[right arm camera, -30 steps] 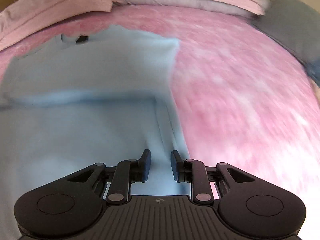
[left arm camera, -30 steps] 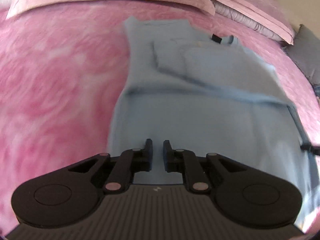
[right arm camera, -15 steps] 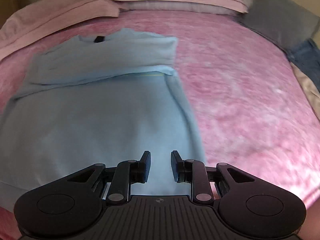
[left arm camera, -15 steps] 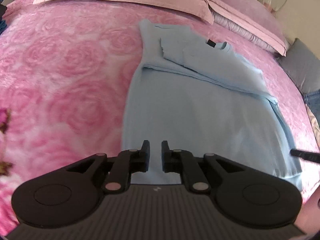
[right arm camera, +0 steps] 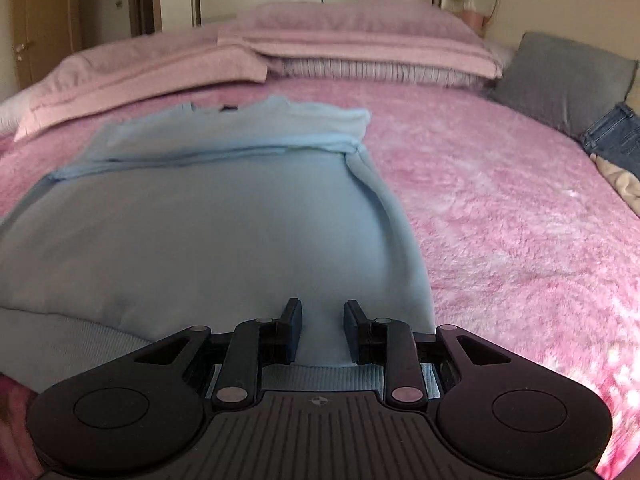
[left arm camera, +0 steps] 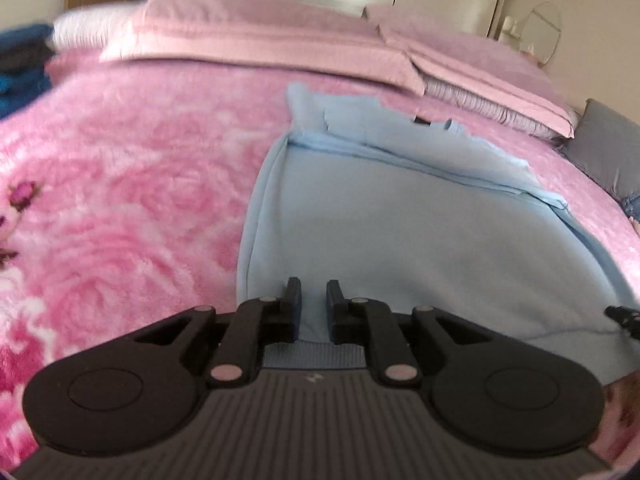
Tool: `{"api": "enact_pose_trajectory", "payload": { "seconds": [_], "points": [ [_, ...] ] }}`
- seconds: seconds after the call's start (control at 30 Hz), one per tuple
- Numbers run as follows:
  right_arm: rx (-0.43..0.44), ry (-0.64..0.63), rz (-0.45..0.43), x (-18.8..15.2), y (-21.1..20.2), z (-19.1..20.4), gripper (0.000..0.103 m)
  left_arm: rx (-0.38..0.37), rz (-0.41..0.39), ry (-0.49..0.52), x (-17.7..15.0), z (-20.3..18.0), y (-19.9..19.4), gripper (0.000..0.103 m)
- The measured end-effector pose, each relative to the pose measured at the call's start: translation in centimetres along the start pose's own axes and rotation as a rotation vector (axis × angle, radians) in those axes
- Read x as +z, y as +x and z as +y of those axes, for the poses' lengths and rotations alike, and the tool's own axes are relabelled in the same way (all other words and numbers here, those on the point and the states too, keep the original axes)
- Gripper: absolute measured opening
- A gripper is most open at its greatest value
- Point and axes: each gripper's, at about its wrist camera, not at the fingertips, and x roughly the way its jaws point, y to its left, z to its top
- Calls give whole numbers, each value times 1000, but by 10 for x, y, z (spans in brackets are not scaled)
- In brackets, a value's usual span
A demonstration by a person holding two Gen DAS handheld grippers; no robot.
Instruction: Fold clothes
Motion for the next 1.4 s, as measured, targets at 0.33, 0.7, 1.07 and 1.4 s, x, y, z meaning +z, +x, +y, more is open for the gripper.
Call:
{"api": "enact_pose_trajectory", "payload": {
  "seconds": [0.33, 0.7, 1.07, 1.4],
  "points": [
    [-1, 86, 60, -16, -80, 22, 34, 40, 119, -5, -12, -32, -77, 33],
    [18, 127, 43, -25, -167, 43, 68, 37, 93, 69, -36, -55, -166, 38],
    [67, 97, -7, -41, -215, 53, 69, 48, 9, 149, -39, -80, -220, 45],
    [79, 90, 2, -56, -224, 51, 69, 51, 8, 187, -49, -92, -227, 45]
  ]
}}
